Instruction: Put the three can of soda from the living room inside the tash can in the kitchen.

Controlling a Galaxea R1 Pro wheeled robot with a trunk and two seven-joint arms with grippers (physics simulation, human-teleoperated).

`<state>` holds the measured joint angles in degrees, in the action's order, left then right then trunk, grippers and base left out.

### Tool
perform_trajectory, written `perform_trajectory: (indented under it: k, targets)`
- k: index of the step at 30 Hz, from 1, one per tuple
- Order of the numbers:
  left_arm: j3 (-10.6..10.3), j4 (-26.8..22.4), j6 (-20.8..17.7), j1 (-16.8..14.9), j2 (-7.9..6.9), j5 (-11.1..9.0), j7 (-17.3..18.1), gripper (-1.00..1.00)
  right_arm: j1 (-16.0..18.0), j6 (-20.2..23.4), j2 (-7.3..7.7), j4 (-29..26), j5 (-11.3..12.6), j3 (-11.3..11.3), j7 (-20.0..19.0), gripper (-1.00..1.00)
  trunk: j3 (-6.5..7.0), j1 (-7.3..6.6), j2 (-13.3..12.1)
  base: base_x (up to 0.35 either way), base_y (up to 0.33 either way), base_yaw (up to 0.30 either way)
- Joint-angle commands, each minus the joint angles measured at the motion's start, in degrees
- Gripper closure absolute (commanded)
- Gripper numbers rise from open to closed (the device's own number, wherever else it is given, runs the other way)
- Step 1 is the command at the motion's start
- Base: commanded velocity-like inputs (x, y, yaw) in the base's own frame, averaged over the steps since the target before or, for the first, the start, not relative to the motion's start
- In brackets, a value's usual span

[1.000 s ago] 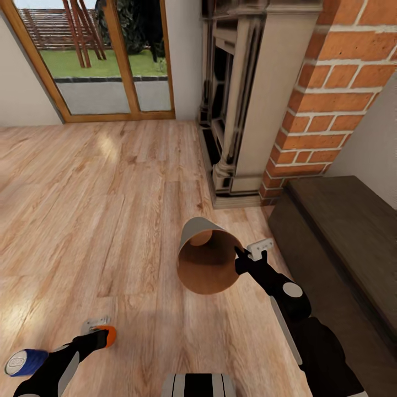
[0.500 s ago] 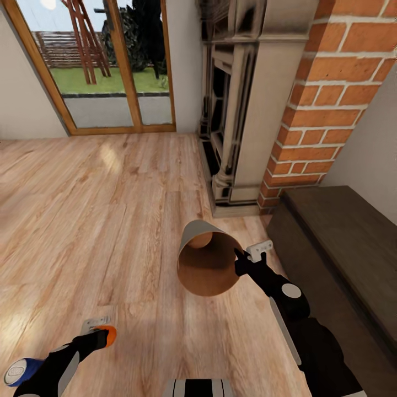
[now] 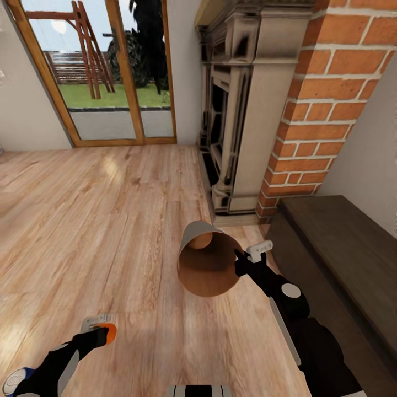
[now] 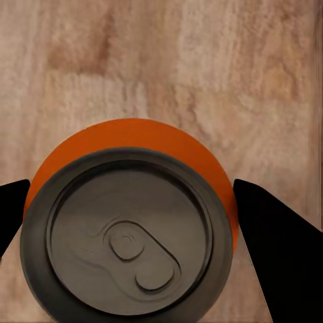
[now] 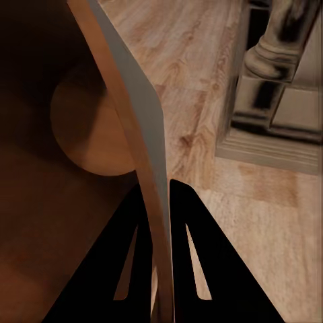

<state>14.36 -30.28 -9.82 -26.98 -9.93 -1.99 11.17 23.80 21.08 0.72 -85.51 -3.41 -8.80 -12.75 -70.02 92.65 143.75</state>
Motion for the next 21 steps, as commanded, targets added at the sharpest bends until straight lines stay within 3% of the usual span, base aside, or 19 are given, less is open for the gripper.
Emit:
perform_trajectory:
  k: [1, 11, 15, 18, 21]
  targets:
    - [0.01, -0.02, 0.04, 0.0, 0.0, 0.01, -0.01, 1.0, 0.02, 0.06, -0.01, -0.03, 0.57, 0.01, -0.4, 1.0, 0.23, -0.03, -0.01, 0.0, 0.0, 0.0]
    - [0.04, -0.16, -0.43, 0.0, -0.07, -0.19, 0.48, 1.0, 0.02, 0.26, 0.07, 2.39, 0.6, 0.09, -0.26, 1.0, 2.45, -0.29, -0.15, 0.0, 0.0, 0.0]
    - [0.03, -0.6, -0.61, 0.0, -0.08, -0.3, 0.6, 1.0, 0.02, 3.61, 0.1, 2.58, 0.6, 0.1, -0.01, 1.0, 3.34, -0.39, -0.2, 0.0, 0.0, 0.0]
    - [0.05, -2.44, -2.3, 0.0, -0.09, -0.45, 1.06, 1.0, 0.02, 4.7, 0.09, 2.61, 0.57, 0.05, 0.38, 1.0, 4.0, -0.47, -0.24, 0.0, 0.0, 0.0]
    - [0.05, -8.24, -5.97, 0.0, -0.09, -0.52, 2.06, 1.0, -0.02, 5.27, 0.08, 2.58, 0.49, 0.02, 0.76, 1.0, 4.66, -0.54, -0.28, 0.0, 0.0, 0.0]
